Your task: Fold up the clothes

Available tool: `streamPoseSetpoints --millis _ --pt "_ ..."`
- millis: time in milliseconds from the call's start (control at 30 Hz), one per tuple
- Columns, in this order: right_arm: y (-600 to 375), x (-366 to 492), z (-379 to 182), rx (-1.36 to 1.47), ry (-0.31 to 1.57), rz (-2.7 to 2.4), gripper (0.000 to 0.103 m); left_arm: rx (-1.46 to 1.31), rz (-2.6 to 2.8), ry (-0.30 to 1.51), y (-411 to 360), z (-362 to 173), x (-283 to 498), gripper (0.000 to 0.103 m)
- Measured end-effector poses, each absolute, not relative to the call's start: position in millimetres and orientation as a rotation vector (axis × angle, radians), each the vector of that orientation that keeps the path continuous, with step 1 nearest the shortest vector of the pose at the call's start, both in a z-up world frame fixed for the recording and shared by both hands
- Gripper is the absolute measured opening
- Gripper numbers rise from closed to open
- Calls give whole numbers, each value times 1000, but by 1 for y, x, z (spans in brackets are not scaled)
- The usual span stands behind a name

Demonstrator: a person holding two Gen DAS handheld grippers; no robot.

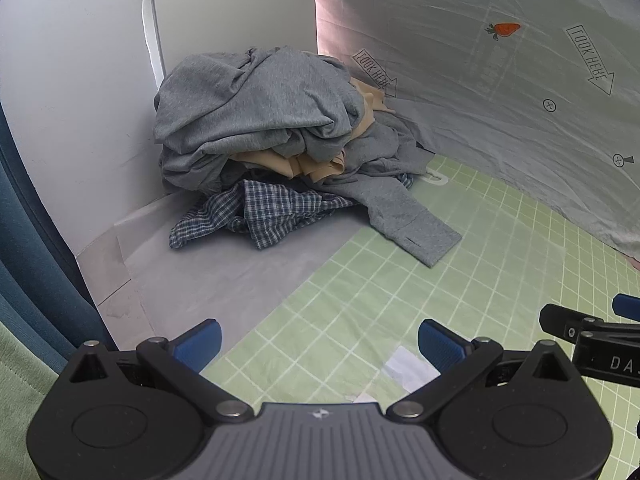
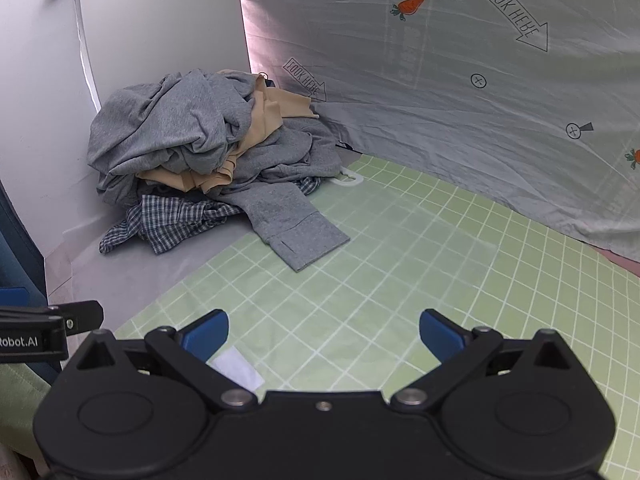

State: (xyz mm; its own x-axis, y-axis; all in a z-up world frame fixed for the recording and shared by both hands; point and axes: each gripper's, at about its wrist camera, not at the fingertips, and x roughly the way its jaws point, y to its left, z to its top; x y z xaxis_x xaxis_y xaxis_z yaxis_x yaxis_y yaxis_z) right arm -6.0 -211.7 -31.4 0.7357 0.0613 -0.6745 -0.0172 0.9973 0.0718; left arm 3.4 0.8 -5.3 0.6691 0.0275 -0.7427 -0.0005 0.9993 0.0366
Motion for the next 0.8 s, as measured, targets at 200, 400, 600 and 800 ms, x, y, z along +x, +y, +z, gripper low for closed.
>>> streamPoseSetpoints --millis 200,400,600,800 --pt "-205 1 -37 44 750 35 103 27 12 837 3 -20 13 103" --pt "-206 4 -40 55 749 34 103 26 7 822 7 -25 14 103" --pt "-202 5 -39 59 758 20 103 24 2 824 11 -26 14 103" --pt "-202 6 -40 59 764 22 103 20 7 824 14 -25 14 103"
